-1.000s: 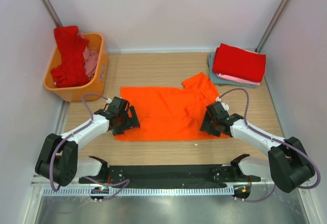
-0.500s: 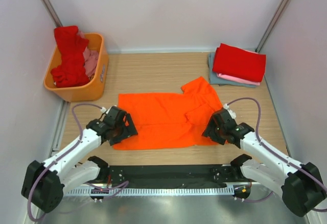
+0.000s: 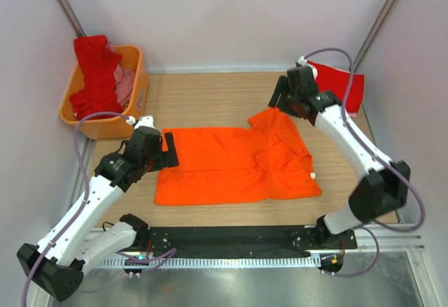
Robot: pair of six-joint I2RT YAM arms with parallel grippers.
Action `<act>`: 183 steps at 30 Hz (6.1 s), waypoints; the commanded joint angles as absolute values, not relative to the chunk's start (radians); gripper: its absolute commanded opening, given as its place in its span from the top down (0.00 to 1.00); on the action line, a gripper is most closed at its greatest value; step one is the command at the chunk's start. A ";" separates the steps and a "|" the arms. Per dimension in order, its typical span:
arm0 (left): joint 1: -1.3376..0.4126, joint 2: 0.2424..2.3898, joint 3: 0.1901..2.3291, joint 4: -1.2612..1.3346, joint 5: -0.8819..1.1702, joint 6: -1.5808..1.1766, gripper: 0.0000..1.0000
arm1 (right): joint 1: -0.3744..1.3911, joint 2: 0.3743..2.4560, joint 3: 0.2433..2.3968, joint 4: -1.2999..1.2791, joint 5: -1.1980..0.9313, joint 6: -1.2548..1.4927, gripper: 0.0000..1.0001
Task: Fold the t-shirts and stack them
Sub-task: Fold the tshirt
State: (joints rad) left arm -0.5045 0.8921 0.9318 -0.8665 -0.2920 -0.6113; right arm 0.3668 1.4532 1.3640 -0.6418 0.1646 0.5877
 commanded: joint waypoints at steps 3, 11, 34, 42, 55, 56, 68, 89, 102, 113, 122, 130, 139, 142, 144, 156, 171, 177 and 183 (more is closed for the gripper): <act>-0.506 0.842 0.900 -0.844 -0.343 -0.526 0.00 | 0.221 1.793 1.605 -0.537 0.014 0.430 0.34; -0.505 0.834 0.885 -0.833 -0.331 -0.540 0.00 | 0.195 2.190 1.973 -0.617 -0.005 0.327 0.37; -0.505 0.854 0.879 -0.833 -0.342 -0.546 0.00 | 0.181 2.361 1.933 -0.551 0.026 0.327 0.48; -0.505 0.865 0.879 -0.833 -0.354 -0.546 0.00 | 0.183 2.355 1.902 -0.532 0.014 0.341 0.87; -0.361 1.164 1.054 -0.747 -0.272 -0.554 0.00 | 0.183 2.057 1.807 -0.564 0.087 0.356 0.99; -0.319 1.204 1.089 -0.733 -0.262 -0.557 0.00 | 0.184 2.013 1.786 -0.566 0.084 0.363 0.99; -0.229 1.774 1.367 -0.581 -0.316 -0.611 0.09 | 0.222 1.744 1.406 -0.437 -0.103 0.434 0.99; -0.155 1.962 1.362 -0.443 -0.244 -0.629 0.29 | 0.222 1.652 1.307 -0.439 -0.104 0.419 0.99; -0.156 1.973 1.322 -0.414 -0.264 -0.647 0.43 | 0.222 1.666 1.307 -0.439 -0.100 0.413 0.99; -0.156 1.947 1.285 -0.380 -0.264 -0.660 0.83 | 0.222 1.678 1.316 -0.440 -0.100 0.410 0.99; -0.155 1.902 1.284 -0.396 -0.252 -0.643 1.00 | 0.222 1.671 1.350 -0.460 -0.091 0.411 0.99; -0.156 1.813 1.281 -0.456 -0.238 -0.626 1.00 | 0.222 1.626 1.355 -0.483 -0.086 0.414 0.99; -0.156 1.709 1.229 -0.488 -0.218 -0.597 1.00 | 0.222 1.516 1.296 -0.511 -0.066 0.414 0.99; -0.156 1.674 1.197 -0.488 -0.218 -0.597 1.00 | 0.222 1.471 1.270 -0.523 -0.054 0.414 0.99; -0.156 1.658 1.178 -0.489 -0.218 -0.597 1.00 | 0.222 1.451 1.247 -0.535 -0.046 0.413 0.99; -0.156 1.536 1.082 -0.506 -0.241 -0.594 1.00 | 0.221 1.298 1.114 -0.569 0.044 0.410 0.99; -0.166 1.433 1.003 -0.532 -0.241 -0.600 1.00 | 0.221 1.132 0.993 -0.615 0.141 0.439 0.99; -0.182 1.419 0.974 -0.537 -0.252 -0.606 1.00 | 0.221 1.082 0.937 -0.617 0.141 0.453 0.99; -0.206 1.394 0.940 -0.538 -0.264 -0.606 1.00 | 0.221 1.023 0.888 -0.627 0.163 0.463 0.99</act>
